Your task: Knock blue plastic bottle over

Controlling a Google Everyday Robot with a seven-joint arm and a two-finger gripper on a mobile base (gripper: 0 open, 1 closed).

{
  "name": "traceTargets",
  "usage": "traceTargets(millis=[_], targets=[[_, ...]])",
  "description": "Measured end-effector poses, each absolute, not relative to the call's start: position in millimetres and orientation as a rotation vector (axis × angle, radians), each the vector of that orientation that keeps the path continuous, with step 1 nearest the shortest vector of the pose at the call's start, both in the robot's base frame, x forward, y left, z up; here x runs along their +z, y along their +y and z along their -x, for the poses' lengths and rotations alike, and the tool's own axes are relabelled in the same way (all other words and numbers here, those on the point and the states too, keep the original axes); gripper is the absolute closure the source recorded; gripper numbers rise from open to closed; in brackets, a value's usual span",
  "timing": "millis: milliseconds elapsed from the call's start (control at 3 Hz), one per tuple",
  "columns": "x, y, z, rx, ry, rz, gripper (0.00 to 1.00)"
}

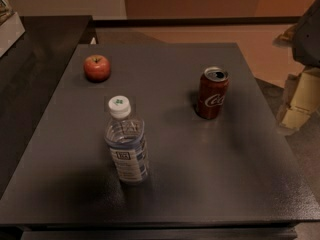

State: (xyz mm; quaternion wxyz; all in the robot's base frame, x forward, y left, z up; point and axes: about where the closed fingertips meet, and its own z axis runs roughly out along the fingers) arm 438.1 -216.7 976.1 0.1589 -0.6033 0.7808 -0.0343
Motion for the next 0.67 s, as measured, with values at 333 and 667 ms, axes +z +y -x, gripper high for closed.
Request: traceTargets(millis=[333, 667], targets=[[976, -217, -438, -0.098, 2.232, 1.725, 0.0], [978, -199, -437, -0.017, 2.167, 1.738, 0.0]])
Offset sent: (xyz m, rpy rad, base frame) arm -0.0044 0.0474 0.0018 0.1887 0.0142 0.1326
